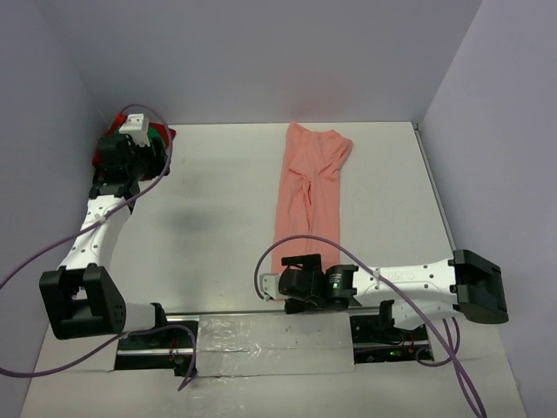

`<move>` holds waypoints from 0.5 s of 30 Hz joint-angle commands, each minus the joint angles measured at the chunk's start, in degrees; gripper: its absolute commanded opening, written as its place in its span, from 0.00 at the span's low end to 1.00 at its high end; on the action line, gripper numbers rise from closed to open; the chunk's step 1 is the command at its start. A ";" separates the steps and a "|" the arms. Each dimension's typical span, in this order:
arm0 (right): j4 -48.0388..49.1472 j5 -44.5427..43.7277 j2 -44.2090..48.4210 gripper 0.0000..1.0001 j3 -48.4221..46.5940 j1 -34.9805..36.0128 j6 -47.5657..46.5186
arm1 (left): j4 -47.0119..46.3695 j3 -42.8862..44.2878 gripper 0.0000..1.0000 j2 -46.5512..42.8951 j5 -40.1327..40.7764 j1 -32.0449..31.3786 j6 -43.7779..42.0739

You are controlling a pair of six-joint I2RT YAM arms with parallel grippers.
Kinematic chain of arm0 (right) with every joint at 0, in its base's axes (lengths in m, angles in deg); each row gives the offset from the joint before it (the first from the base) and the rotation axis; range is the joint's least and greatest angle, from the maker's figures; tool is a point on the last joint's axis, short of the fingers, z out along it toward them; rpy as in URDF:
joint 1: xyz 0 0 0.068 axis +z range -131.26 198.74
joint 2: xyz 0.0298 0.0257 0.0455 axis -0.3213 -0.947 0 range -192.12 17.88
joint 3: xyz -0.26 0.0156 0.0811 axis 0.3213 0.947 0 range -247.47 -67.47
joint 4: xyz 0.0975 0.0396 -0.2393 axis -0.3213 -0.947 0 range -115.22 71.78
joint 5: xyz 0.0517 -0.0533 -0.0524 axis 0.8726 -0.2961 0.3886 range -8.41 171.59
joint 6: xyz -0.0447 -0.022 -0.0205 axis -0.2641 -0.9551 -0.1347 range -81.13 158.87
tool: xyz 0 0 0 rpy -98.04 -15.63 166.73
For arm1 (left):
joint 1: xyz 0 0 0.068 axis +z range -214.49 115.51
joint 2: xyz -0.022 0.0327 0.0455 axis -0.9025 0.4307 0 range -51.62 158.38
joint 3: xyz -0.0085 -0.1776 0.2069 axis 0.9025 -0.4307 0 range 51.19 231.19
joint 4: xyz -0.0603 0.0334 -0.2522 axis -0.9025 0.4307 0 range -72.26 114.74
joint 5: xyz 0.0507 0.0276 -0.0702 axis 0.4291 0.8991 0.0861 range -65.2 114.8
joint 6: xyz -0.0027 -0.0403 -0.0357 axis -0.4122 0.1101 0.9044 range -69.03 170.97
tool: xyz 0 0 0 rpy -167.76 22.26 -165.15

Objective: Fold and stack the t-shirts
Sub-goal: Fold the tshirt

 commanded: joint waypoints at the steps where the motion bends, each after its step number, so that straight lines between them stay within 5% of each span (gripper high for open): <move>1: -4.51 2.73 0.71 1.00 -2.80 1.71 2.68 | -3.61 -0.08 0.67 -2.05 -5.39 2.65 -0.08; 9: -10.49 8.64 -0.77 1.00 -9.92 3.03 5.14 | -3.35 -1.14 0.67 -1.08 -6.36 5.11 -0.96; 11: -6.82 1.90 -1.74 1.00 -10.89 2.86 5.84 | -3.70 -1.93 0.67 -1.43 -7.41 5.99 -0.87; 15: 16.14 -16.14 -5.34 1.00 -9.31 -4.07 1.99 | -7.03 -5.26 0.67 -3.71 -7.94 7.13 -0.52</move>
